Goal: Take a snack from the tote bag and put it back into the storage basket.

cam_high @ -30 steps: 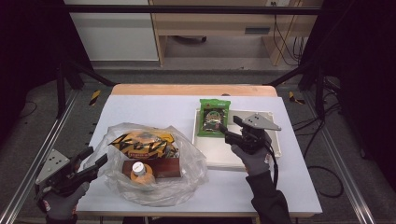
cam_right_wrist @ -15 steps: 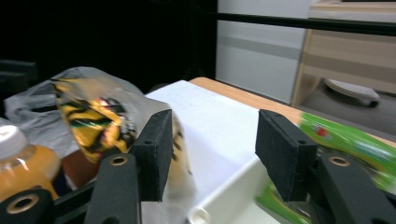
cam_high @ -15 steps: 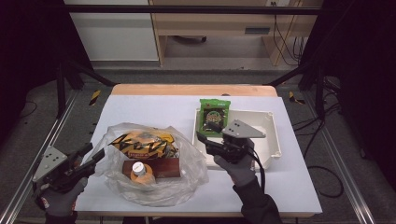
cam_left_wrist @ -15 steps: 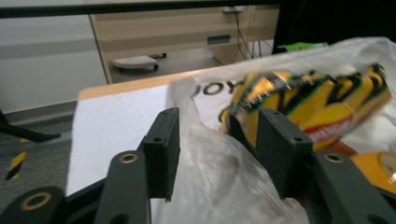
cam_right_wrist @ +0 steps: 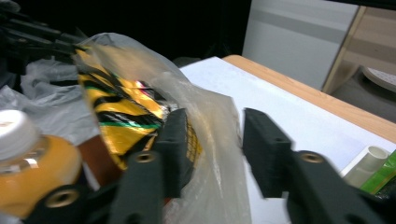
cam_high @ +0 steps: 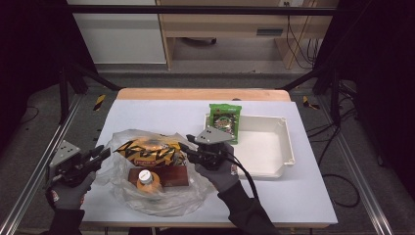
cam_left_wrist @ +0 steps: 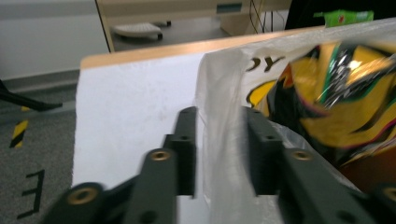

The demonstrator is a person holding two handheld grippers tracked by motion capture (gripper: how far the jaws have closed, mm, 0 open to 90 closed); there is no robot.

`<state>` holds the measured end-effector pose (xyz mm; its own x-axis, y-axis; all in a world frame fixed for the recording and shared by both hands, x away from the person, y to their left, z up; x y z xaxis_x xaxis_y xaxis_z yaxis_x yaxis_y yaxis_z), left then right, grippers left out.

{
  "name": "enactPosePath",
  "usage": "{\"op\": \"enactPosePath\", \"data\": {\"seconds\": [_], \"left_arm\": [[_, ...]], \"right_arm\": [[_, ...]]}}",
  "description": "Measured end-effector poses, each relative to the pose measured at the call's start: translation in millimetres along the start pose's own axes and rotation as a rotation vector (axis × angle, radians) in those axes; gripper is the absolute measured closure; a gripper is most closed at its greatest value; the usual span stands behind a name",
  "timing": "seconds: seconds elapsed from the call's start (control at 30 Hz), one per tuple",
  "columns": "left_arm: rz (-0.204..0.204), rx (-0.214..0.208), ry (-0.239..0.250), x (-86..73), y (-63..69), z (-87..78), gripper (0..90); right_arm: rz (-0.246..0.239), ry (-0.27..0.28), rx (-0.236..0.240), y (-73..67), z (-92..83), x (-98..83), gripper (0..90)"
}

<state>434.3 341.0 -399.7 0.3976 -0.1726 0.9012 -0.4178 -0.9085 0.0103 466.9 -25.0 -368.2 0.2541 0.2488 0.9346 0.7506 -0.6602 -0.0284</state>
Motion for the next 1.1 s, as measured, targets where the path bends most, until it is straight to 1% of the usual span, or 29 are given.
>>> {"op": "enactPosePath", "data": {"seconds": [0.03,0.1,0.13,0.17,0.2,0.3,0.37,0.4,0.47,0.57,0.67,0.73,0.8,0.83,0.9,0.93,0.97,1.0,1.07,1.1], "left_arm": [[-0.003,-0.003,-0.006,-1.8,-0.3,2.1,77.3],[-0.002,-0.004,-0.013,-6.1,-0.7,6.7,84.3],[0.000,-0.004,-0.016,-8.0,-0.7,8.9,86.7],[-0.002,-0.004,-0.017,-9.4,-0.8,10.6,87.9],[-0.001,0.001,-0.023,-11.7,-1.2,13.8,88.3],[0.000,0.010,-0.056,-18.9,-1.3,24.0,88.9],[0.006,0.014,-0.087,-25.6,-0.3,32.5,88.8],[0.007,0.012,-0.111,-29.3,0.8,37.4,88.8],[0.018,0.010,-0.136,-33.8,2.6,42.7,88.7],[0.035,0.006,-0.163,-39.4,6.3,48.2,87.4],[0.042,0.006,-0.175,-43.4,7.8,50.2,84.9],[0.038,0.007,-0.167,-44.3,8.1,50.2,82.3],[0.033,0.005,-0.162,-44.2,6.0,47.5,78.8],[0.025,-0.001,-0.149,-43.6,4.8,45.3,75.9],[0.018,-0.004,-0.123,-41.5,2.6,39.5,67.0],[0.009,-0.001,-0.094,-39.2,1.1,34.4,63.1],[0.003,0.001,-0.081,-37.4,-0.1,30.9,57.9],[-0.012,0.001,-0.058,-34.3,-1.3,25.2,55.0],[-0.016,0.001,-0.021,-29.0,-2.1,15.7,47.7],[-0.020,-0.001,-0.004,-26.1,-2.0,11.3,45.1]], "right_arm": [[0.008,-0.011,-0.011,2.2,4.5,-1.2,75.7],[0.023,-0.019,-0.025,5.5,9.6,-2.6,83.0],[0.033,-0.028,-0.034,8.7,13.6,-4.0,86.7],[0.045,-0.035,-0.040,10.7,16.5,-5.4,88.5],[0.050,-0.039,-0.038,12.1,18.7,-6.7,89.0],[0.054,-0.077,-0.063,15.7,29.7,-15.3,89.2],[0.064,-0.102,-0.073,18.0,36.0,-22.6,88.9],[0.065,-0.112,-0.074,19.1,38.2,-25.5,88.8],[0.069,-0.142,-0.092,21.2,43.4,-33.9,88.3],[0.064,-0.164,-0.103,23.6,45.2,-42.7,86.2],[0.061,-0.175,-0.104,24.4,44.4,-48.0,82.6],[0.056,-0.184,-0.101,23.8,44.4,-50.9,79.8],[0.054,-0.186,-0.087,23.8,44.6,-53.1,74.3],[0.058,-0.179,-0.080,24.0,44.2,-53.7,71.4],[0.063,-0.160,-0.058,24.2,41.4,-53.4,66.3],[0.066,-0.151,-0.056,24.1,40.0,-52.5,63.3],[0.066,-0.132,-0.050,24.0,36.8,-50.2,60.3],[0.065,-0.116,-0.043,24.0,34.3,-48.6,58.2],[0.072,-0.052,-0.027,23.2,26.2,-42.4,50.1],[0.068,-0.021,-0.022,22.8,22.1,-39.6,46.9]]}}
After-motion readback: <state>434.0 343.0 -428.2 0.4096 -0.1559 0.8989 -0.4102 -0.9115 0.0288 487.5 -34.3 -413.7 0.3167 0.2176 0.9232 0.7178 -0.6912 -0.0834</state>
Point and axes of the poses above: each handheld gripper's, and its own axes: z roughly forward along the jaws, x roughly out of its top, y roughly to its right, the point moved 1 cm from there along z, roughly forward along the jaws, and after that the axes turned 2 degrees about z, right-handed, at the moved point
